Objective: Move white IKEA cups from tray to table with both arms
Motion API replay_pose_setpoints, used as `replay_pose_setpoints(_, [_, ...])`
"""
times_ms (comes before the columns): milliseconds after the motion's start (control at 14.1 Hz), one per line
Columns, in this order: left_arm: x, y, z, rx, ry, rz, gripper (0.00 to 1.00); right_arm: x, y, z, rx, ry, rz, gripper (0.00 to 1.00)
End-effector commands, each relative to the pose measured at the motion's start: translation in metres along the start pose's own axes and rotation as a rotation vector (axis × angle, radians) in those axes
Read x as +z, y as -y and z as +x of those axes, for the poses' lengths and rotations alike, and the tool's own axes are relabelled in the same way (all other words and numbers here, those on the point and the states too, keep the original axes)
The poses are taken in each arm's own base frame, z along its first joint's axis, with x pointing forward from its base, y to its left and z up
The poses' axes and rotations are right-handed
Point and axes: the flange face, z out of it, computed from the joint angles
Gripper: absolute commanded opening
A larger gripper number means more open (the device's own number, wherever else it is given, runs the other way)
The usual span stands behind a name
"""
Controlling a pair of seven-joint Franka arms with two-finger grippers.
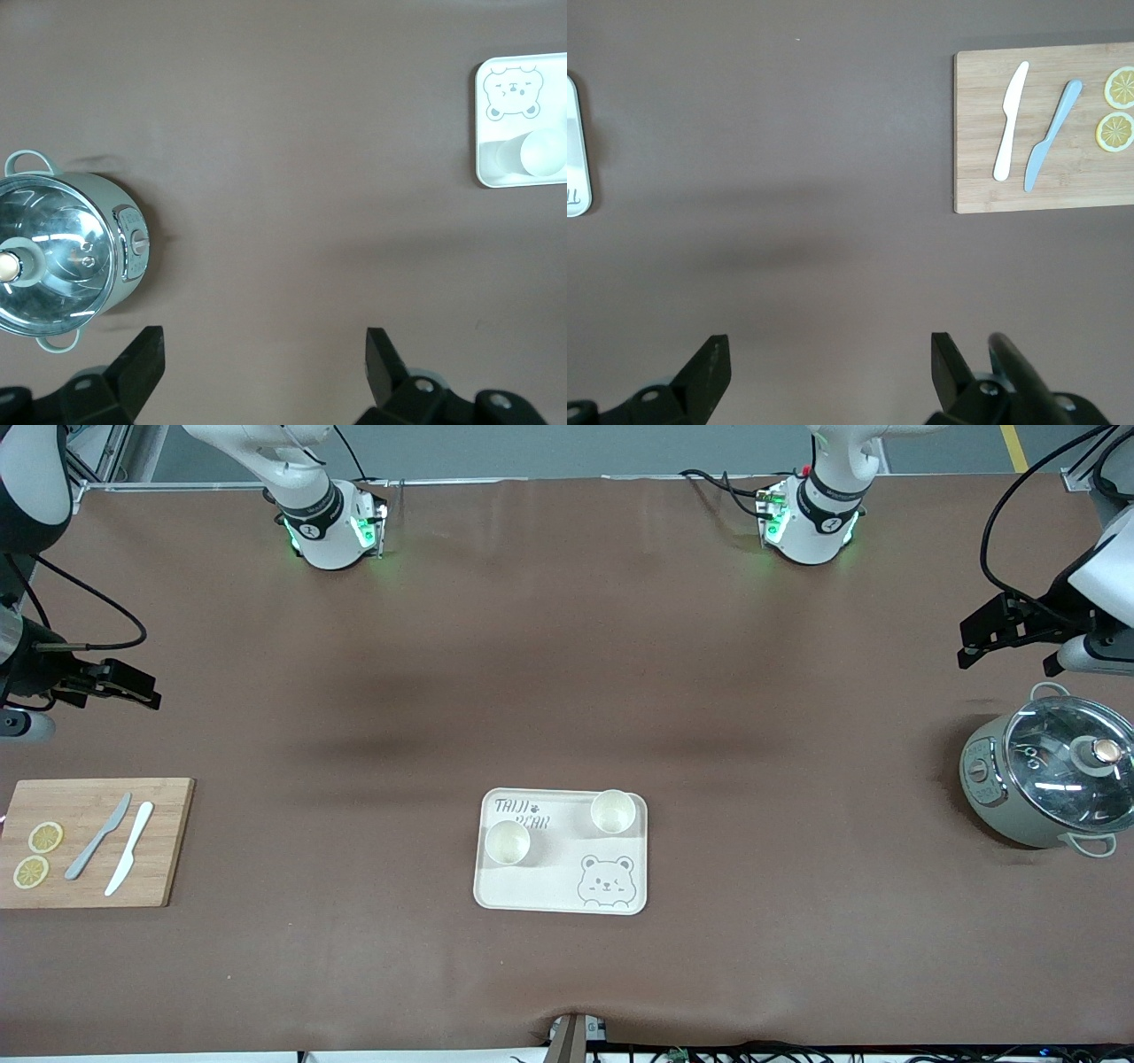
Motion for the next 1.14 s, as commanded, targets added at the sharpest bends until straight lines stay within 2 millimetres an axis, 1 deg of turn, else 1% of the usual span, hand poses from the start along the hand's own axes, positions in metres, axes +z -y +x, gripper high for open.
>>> replay_pose_setpoints(0, [-0.008,-0.002,-0.002,-0.014,-0.018,-0.023,1.00,-0.001,0.000,-0.006,-0.003,-0.010,-0.008,1.00])
replay_pose_setpoints(497, [-0.007,-0.005,-0.001,-0.009,-0.016,-0.022,1.00,0.000,0.001,-0.005,-0.005,-0.010,-0.009,1.00])
replay_pose_setpoints(639, [0.001,-0.012,0.005,-0.004,-0.004,-0.019,1.00,0.000,0.001,-0.005,-0.005,-0.011,-0.009,1.00])
replay_pose_setpoints(851, [0.013,-0.034,0.017,0.034,0.012,-0.020,1.00,0.000,0.001,-0.004,-0.005,-0.011,-0.009,1.00])
replay_pose_setpoints(922, [0.017,-0.035,0.019,0.028,0.018,-0.023,1.00,0.000,0.002,-0.004,-0.007,-0.011,-0.009,1.00])
replay_pose_setpoints(1064, [0.032,-0.069,0.025,0.017,0.043,-0.026,1.00,0.000,0.002,-0.004,-0.007,-0.011,-0.009,1.00])
